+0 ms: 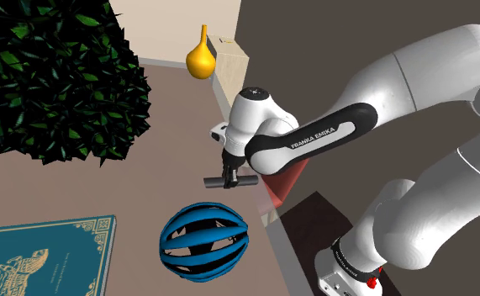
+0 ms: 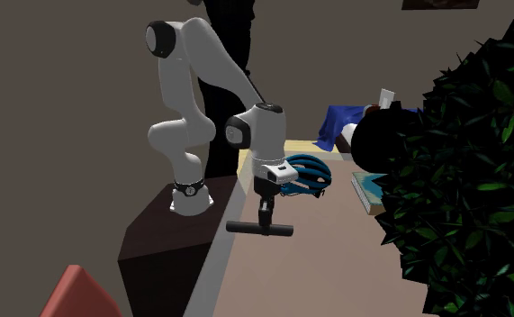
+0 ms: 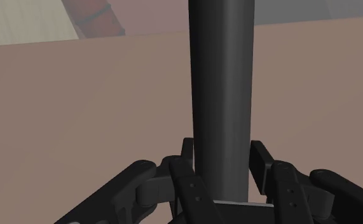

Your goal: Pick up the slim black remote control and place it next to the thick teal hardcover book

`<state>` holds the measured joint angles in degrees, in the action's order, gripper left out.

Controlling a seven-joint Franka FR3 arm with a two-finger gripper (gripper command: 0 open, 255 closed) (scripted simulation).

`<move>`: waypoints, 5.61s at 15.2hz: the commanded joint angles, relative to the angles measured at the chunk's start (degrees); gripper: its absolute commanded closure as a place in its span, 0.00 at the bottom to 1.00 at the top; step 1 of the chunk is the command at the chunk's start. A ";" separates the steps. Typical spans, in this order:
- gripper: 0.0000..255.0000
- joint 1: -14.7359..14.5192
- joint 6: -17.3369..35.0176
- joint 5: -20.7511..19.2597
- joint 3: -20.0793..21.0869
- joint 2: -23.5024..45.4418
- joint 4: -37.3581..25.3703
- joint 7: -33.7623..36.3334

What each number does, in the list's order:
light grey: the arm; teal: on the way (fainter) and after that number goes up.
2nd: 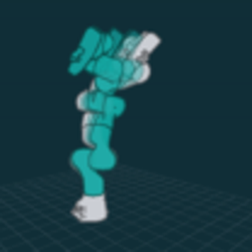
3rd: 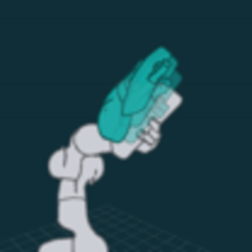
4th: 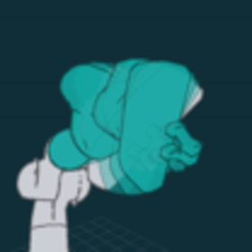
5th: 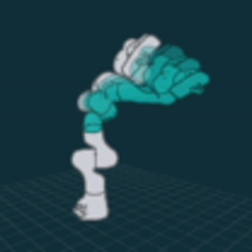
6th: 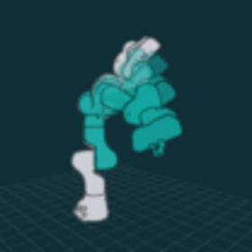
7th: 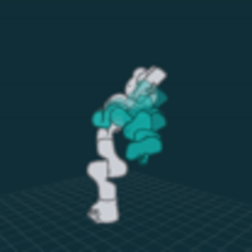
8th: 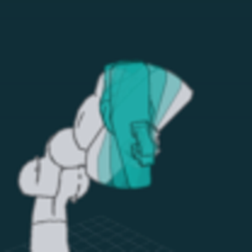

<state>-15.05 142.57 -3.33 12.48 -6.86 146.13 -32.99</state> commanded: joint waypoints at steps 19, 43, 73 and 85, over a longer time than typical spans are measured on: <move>1.00 -0.49 -11.82 2.54 -0.86 -7.53 -4.42 -2.44; 1.00 -9.70 -20.25 4.90 15.08 -5.77 -13.96 21.16; 1.00 -17.66 -11.10 -11.06 23.49 17.18 -22.21 48.05; 0.00 -18.50 -12.42 -10.36 23.18 16.72 -23.19 47.97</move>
<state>-33.36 130.92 -13.69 35.51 9.68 122.91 14.90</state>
